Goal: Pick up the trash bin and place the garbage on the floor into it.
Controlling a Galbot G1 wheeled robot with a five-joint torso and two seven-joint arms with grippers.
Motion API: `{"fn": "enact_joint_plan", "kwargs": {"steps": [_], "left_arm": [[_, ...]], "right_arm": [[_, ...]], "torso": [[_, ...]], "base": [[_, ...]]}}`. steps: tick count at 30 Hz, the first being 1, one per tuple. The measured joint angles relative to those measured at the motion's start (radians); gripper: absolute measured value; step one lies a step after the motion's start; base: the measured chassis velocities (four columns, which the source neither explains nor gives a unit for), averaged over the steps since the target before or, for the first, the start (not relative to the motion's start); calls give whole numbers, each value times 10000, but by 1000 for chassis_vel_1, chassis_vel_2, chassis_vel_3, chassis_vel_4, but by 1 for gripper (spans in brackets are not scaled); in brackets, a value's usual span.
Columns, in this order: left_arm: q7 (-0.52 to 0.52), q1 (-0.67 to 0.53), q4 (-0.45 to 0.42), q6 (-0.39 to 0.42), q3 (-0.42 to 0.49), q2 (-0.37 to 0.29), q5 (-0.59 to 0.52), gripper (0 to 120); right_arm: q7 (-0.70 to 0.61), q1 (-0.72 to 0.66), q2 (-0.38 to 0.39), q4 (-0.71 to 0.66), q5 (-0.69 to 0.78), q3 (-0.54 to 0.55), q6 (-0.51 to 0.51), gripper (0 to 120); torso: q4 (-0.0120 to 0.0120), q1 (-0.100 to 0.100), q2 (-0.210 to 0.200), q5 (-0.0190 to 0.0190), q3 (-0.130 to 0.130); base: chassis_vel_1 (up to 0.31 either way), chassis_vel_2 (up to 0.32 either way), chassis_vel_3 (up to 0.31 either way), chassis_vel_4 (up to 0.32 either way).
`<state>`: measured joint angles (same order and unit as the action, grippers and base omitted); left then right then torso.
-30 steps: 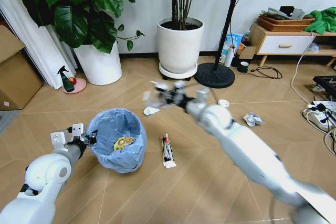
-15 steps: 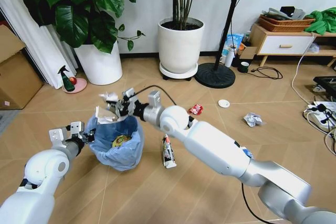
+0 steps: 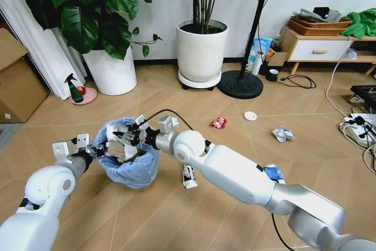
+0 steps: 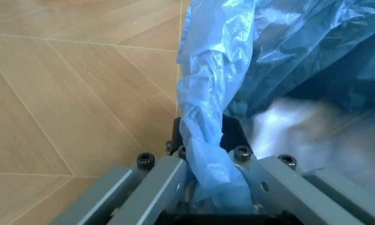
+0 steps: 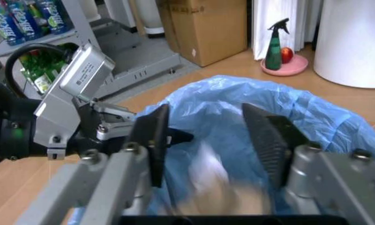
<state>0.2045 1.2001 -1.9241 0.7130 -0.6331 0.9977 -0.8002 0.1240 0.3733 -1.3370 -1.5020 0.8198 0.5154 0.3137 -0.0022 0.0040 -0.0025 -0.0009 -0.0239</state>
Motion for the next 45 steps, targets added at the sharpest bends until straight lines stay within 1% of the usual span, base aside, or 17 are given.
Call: {"fn": "enact_joint_plan", "kwargs": {"steps": [1,2,4,6,8,10,12,15,17,21,26,30,32,34,36,38,45], "left_arm": [[-5,0,6,-5,0,12,3,0],[-6,0,12,-8,0,18,7,0],[-6,0,23,-11,-4,23,11,0],[-19,-2,62,-15,-36,33,21,0],[-28,-2,70,-17,-48,33,24,0],[-73,13,87,-32,-104,35,41,0],[-100,27,102,-40,-140,41,55,0],[-123,49,141,-60,-187,54,84,0],[-129,73,164,-73,-229,61,97,0],[-208,116,212,-108,-300,59,118,0],[-213,81,217,-113,-296,54,122,0],[-216,82,168,-118,-286,11,122,0],[-216,87,160,-119,-286,1,122,0],[-218,105,142,-125,-286,-11,125,0],[-219,105,138,-126,-283,-11,127,0],[-220,104,105,-132,-244,0,145,0],[-217,83,61,-135,-160,42,180,0]], "right_arm": [[-16,-6,12,-17,1,-18,-7,57],[-35,-17,18,-35,2,-44,-14,61],[-85,-33,22,-64,5,-105,-26,64],[-353,-110,16,-184,37,-403,-49,76],[-431,-132,14,-208,50,-514,-50,77],[-762,-202,59,-230,41,-1034,-43,90],[-945,-199,150,-171,0,-1332,1,95],[-1092,-36,320,-32,-144,-1735,86,99],[-1129,149,457,73,-283,-2004,212,100],[-1239,1091,1020,494,-883,-2781,324,100],[-1255,1676,1156,1034,-1378,-3079,286,100],[-1068,2246,888,2191,-2182,-3193,-7,100],[-1027,2308,830,2354,-2276,-3201,-34,100],[-949,2523,593,3029,-2561,-3227,-137,100],[-942,2555,535,3181,-2619,-3236,-157,100],[-795,2717,276,4028,-2963,-3351,-331,100],[-573,2913,-51,4967,-3411,-3461,-683,100]], "torso": [[0,0,0,0,0],[0,0,0,0,0],[0,0,0,0,0],[0,0,0,1,0],[0,0,0,1,0],[1,0,0,2,0],[1,0,0,1,0],[1,0,0,1,1],[0,0,0,2,0],[-2,0,0,3,0],[-3,0,0,3,0],[0,-1,0,2,1],[0,0,0,2,0],[0,0,0,1,0],[1,0,0,1,0],[1,0,0,1,0],[-1,0,0,0,0]], "base": [[0,0,0,0],[0,0,0,0],[0,0,0,0],[0,0,0,0],[0,0,0,0],[0,0,0,0],[0,0,0,0],[0,0,0,0],[0,0,0,0],[0,0,0,0],[0,0,0,0],[0,0,0,0],[0,0,0,0],[0,0,0,0],[0,0,0,0],[0,0,0,0],[0,0,0,0]]}}
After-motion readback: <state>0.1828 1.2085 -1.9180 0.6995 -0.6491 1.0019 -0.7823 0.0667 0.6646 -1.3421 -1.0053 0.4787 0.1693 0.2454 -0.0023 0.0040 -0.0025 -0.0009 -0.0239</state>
